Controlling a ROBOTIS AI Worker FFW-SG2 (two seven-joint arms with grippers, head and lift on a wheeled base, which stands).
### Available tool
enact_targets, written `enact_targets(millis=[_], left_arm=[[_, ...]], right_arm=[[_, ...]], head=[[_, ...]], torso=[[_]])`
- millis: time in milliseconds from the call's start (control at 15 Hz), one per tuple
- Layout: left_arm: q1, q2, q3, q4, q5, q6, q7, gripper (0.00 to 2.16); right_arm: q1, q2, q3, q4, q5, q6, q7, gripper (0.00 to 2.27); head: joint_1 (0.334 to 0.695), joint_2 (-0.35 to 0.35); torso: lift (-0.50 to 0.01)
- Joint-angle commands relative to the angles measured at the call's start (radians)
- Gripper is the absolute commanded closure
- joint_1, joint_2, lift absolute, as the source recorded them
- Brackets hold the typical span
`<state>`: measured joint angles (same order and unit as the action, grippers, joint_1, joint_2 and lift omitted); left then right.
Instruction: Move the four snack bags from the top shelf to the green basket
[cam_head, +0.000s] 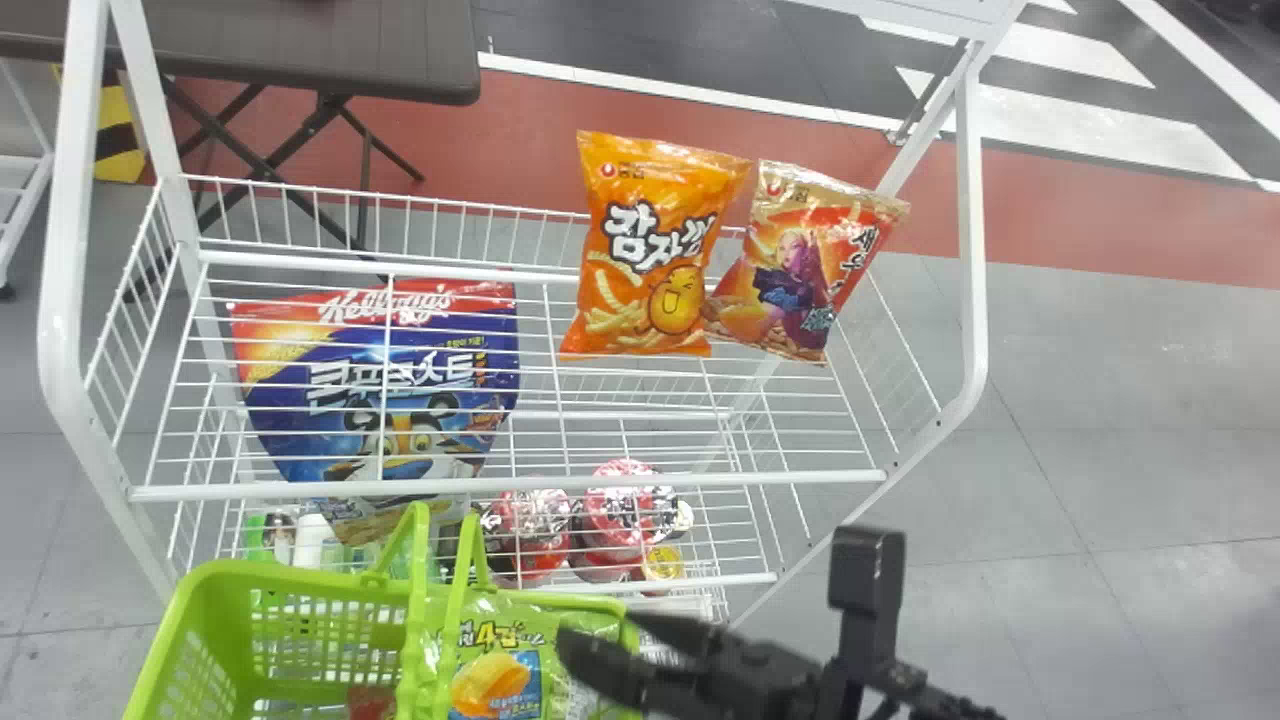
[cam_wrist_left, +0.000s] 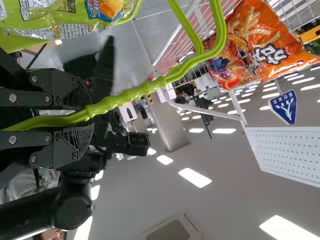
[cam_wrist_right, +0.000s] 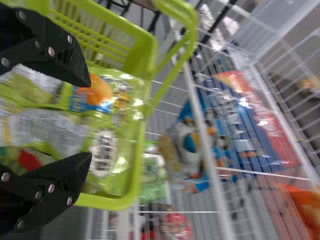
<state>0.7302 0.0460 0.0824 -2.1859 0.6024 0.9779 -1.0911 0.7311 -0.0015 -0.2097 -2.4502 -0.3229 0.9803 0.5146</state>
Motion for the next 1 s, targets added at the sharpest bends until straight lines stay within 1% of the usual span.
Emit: enact_targets(millis=[0,67,200,333,467,600,733,867,933], left_arm=[[-0.002,0.000,-0.013,0.000,-0.009,0.000,0.005,0.99],[-0.003,0.002,-0.019,0.000,-0.010,0.000,0.007,0.99],[-0.015,0.002,-0.024,0.003,-0.019,0.000,0.011,0.99],[-0.026,0.008,-0.026,0.009,-0.023,0.003,0.017,0.99],[-0.032,0.011,-0.026,0.014,-0.021,0.003,0.017,0.99],[-0.040,0.014,-0.023,0.021,-0.021,0.006,0.016,0.99],[-0.043,0.015,-0.018,0.026,-0.019,0.006,0.014,0.99],[-0.044,0.015,-0.010,0.034,-0.013,0.006,0.013,0.99],[-0.044,0.015,-0.006,0.034,-0.013,0.009,0.013,0.99]], right_arm=[[-0.058,0.002,-0.002,0.088,0.012,-0.309,-0.034,0.06],[-0.102,0.002,0.003,0.140,0.021,-0.410,-0.070,0.06],[-0.228,0.002,0.021,0.284,0.074,-0.604,-0.153,0.07],[-0.358,0.002,0.044,0.448,0.151,-0.794,-0.206,0.07],[-0.502,0.002,0.064,0.596,0.235,-0.821,-0.237,0.07],[-0.642,0.002,0.075,0.740,0.265,-0.821,-0.243,0.07],[-0.739,0.002,0.088,0.841,0.314,-0.818,-0.243,0.07],[-0.809,0.002,0.112,0.925,0.347,-0.818,-0.243,0.08],[-0.832,0.002,0.116,0.953,0.349,-0.815,-0.242,0.21]], head=[[0.695,-0.350],[0.695,-0.350],[0.695,-0.350],[0.695,-0.350],[0.695,-0.350],[0.695,-0.350],[0.695,-0.350],[0.695,-0.331],[0.695,-0.304]], torso=[[0.000],[0.000],[0.000],[0.000],[0.000],[0.000],[0.000],[0.000],[0.000]])
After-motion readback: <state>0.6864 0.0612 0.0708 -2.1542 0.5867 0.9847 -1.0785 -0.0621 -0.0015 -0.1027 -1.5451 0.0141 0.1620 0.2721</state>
